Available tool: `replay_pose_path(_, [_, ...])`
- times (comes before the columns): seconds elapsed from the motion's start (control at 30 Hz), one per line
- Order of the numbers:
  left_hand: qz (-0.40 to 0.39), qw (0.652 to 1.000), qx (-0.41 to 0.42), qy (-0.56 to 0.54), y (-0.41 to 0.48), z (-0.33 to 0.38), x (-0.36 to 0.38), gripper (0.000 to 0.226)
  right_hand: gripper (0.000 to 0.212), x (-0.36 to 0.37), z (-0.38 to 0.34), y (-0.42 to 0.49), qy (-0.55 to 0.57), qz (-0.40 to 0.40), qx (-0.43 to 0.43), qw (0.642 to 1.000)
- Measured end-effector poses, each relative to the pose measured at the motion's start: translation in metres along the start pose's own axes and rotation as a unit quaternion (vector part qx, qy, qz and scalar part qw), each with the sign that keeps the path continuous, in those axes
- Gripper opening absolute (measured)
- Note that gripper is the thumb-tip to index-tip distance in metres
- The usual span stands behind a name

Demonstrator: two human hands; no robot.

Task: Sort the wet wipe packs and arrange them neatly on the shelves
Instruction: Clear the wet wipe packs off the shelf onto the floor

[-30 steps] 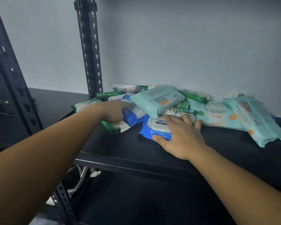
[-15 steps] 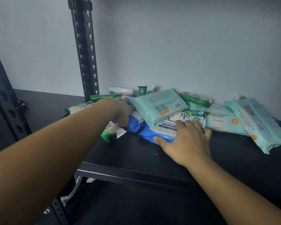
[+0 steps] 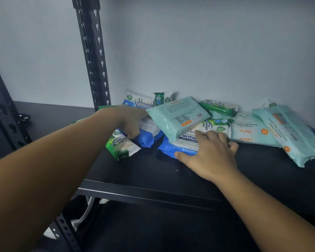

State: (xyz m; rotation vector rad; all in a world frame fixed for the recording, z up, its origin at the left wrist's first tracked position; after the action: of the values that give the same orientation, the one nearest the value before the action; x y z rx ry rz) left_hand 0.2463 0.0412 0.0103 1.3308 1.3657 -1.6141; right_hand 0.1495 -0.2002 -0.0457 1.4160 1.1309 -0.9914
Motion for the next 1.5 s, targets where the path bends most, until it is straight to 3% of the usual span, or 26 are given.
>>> replay_pose_path(0.07, [0.031, 0.999, 0.000, 0.038, -0.005, 0.003, -0.009, 0.084, 0.088, -0.001, 0.002, 0.003, 0.021, -0.034, 0.000, 0.999])
replay_pose_path(0.2, [0.104, 0.989, -0.011, 0.107, -0.011, -0.008, -0.021, 0.092, 0.095, -0.006, 0.005, 0.009, 0.078, -0.128, 0.006, 0.989])
replay_pose_path(0.3, [0.146, 0.972, -0.020, 0.182, -0.023, -0.007, -0.032, 0.075, 0.087, -0.012, 0.007, 0.010, 0.085, -0.164, 0.003, 0.983])
replay_pose_path(0.47, [0.146, 0.953, -0.132, 0.229, -0.054, -0.005, -0.049, 0.075, 0.082, -0.029, 0.008, 0.003, 0.049, -0.177, 0.013, 0.983])
replay_pose_path(0.67, [0.121, 0.967, -0.204, 0.098, -0.109, -0.016, -0.056, 0.081, 0.089, -0.045, 0.014, -0.021, -0.014, -0.141, 0.033, 0.989])
replay_pose_path(0.77, [0.153, 0.967, -0.189, 0.073, -0.130, -0.013, -0.051, 0.085, 0.082, -0.056, 0.021, -0.039, -0.026, -0.120, 0.035, 0.992])
replay_pose_path(0.93, [0.196, 0.970, -0.138, 0.038, -0.173, 0.017, -0.046, 0.115, 0.075, -0.098, 0.031, -0.077, -0.045, -0.119, 0.042, 0.991])
replay_pose_path(1.07, [0.220, 0.972, -0.081, 0.002, -0.216, 0.061, -0.029, 0.097, 0.075, -0.122, 0.047, -0.118, -0.044, -0.119, 0.081, 0.989])
replay_pose_path(1.23, [0.218, 0.973, -0.003, -0.075, -0.263, 0.118, 0.015, 0.082, 0.074, -0.141, 0.078, -0.172, 0.119, -0.105, 0.109, 0.981])
replay_pose_path(1.37, [0.167, 0.974, 0.023, -0.153, -0.285, 0.145, 0.084, 0.072, 0.071, -0.125, 0.087, -0.224, 0.221, -0.146, 0.095, 0.960])
replay_pose_path(1.5, [0.065, 0.985, -0.002, -0.161, -0.282, 0.149, 0.167, 0.072, 0.089, -0.067, 0.097, -0.259, 0.228, -0.213, 0.061, 0.948])
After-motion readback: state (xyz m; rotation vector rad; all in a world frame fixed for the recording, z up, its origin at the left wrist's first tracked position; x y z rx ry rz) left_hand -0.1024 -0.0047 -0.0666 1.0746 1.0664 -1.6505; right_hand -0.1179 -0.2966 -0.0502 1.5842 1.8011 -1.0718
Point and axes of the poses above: each hand's wrist, its own y-axis towards the middle knuckle, its own x-axis out of the palm, z = x × y, the point moved 3 cm from there along y, towards the middle knuckle, and after that the axes turned 8 degrees about -z, right-handed, at the moved point
